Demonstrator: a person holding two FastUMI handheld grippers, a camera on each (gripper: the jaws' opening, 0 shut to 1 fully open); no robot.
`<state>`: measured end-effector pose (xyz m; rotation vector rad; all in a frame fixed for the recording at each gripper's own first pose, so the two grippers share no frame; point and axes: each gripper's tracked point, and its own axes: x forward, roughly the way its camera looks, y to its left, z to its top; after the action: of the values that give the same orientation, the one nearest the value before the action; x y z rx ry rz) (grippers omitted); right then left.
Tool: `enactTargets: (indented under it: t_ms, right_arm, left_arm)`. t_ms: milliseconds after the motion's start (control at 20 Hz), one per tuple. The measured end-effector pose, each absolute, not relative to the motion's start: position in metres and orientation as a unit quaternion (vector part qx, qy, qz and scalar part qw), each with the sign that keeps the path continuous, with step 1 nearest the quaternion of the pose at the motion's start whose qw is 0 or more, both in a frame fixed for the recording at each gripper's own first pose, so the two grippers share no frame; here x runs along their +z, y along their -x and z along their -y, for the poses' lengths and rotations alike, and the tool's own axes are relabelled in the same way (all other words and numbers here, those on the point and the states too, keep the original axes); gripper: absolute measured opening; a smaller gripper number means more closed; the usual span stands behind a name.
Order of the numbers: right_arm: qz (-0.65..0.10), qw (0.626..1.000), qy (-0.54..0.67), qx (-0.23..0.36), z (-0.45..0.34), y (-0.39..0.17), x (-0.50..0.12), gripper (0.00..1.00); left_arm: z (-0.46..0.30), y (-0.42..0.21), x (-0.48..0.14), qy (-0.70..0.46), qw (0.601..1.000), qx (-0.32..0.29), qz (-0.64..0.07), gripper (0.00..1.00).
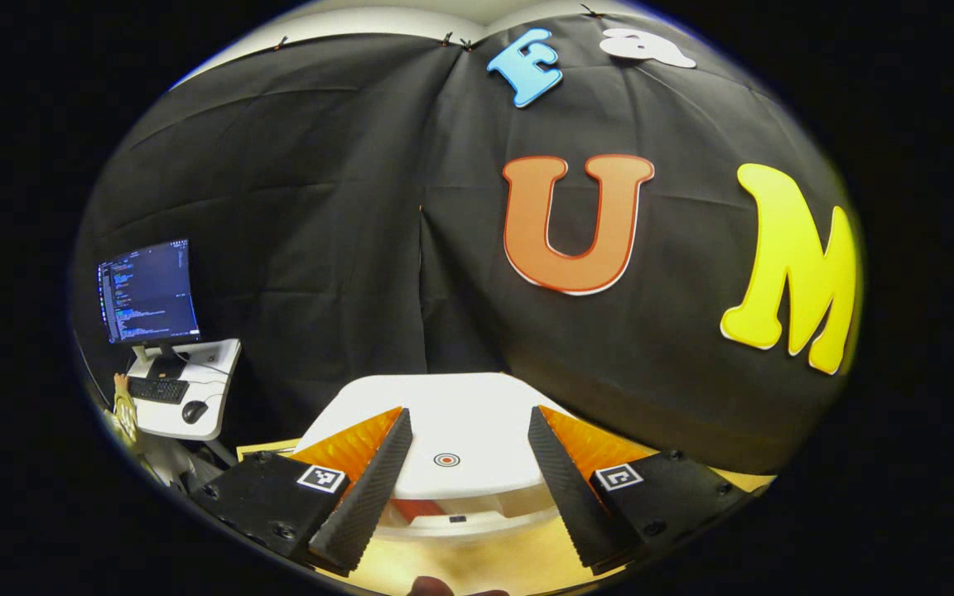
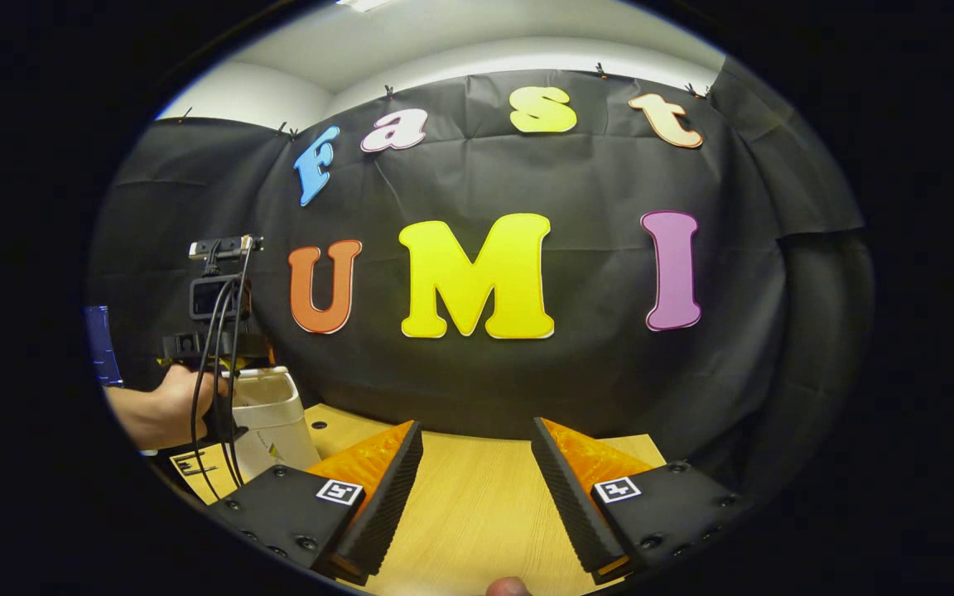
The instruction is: Press the lid of the desktop garbage bin to open it, pick up the crumpled paper on the desktop and throw it into the bin, then pick up the pop can on the desktop and drop it into the bin, and finally close the garbage bin lid.
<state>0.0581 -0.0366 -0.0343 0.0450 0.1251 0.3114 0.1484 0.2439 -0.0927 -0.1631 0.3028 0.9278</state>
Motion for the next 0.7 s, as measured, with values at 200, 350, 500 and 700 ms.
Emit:
enactTargets:
  t_ms: [200, 350, 500, 700]
  right_arm:
    - [-0.063, 0.985, -0.014, 0.158, 0.04, -0.058, -0.036, 0.86]
    - [-0.067, 0.984, -0.015, 0.162, 0.037, -0.06, -0.04, 0.86]
    - [-0.069, 0.983, -0.019, 0.168, 0.03, -0.061, -0.041, 0.84]
    - [-0.074, 0.982, -0.02, 0.172, 0.027, -0.063, -0.045, 0.84]
  left_arm:
    - [-0.24, -0.144, -0.114, 0.066, 0.883, 0.441, -0.15, 0.94]
    - [-0.238, -0.144, -0.121, 0.049, 0.884, 0.437, -0.157, 0.95]
    - [-0.238, -0.141, -0.128, 0.05, 0.887, 0.434, -0.149, 0.95]
    - [-0.237, -0.14, -0.13, 0.04, 0.894, 0.424, -0.137, 0.95]
